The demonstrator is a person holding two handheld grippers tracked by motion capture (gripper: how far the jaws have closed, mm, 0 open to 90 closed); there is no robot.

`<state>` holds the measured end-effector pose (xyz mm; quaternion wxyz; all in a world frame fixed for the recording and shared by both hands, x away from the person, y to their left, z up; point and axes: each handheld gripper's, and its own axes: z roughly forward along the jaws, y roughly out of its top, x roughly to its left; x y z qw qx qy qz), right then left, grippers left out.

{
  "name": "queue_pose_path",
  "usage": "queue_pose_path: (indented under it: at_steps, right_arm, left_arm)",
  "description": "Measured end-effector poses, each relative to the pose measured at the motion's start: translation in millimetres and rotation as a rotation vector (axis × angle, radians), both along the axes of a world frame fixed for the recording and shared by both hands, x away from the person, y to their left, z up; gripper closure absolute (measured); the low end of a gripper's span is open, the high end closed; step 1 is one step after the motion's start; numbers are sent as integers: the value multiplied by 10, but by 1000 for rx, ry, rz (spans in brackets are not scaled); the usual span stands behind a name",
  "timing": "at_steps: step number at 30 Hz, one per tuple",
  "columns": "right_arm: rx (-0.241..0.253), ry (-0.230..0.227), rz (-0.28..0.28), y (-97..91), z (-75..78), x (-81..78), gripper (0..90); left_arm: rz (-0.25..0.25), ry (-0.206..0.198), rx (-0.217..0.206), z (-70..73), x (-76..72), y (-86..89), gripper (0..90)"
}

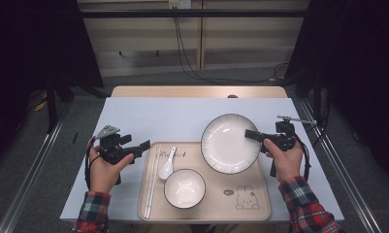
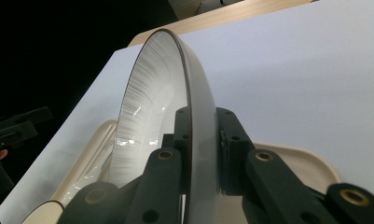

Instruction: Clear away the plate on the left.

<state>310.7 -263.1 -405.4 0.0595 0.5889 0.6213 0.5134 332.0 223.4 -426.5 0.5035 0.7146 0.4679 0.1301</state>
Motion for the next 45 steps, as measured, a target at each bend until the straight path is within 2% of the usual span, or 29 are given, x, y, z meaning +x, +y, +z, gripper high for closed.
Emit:
queue_pose_path:
  at_steps: [6,8,18,21,24,27,33,45]
  right_arm:
    - [3,-3,-2,-6,0,4,806]
    - [6,-4,1,-3,-1,4,806]
    - [14,-3,0,-4,4,-1,806]
    - [16,-2,0,-4,5,-2,806]
    - [19,0,1,0,4,0,806]
    - [19,4,3,8,4,-3,806]
    - [17,7,18,41,-11,14,805]
    - [2,16,37,109,-41,28,805]
  left_arm:
    - [0,-18,-6,1,-54,66,99]
    - [-16,-26,1,6,-75,82,95]
    - [-28,-83,14,36,-187,109,68]
    - [-29,-107,5,33,-222,118,59]
    - [-36,-114,28,26,-240,141,57]
    - [-33,-119,20,12,-259,160,53]
    - [-27,-139,38,-43,-277,184,45]
    - [-39,-155,26,-47,-307,197,44]
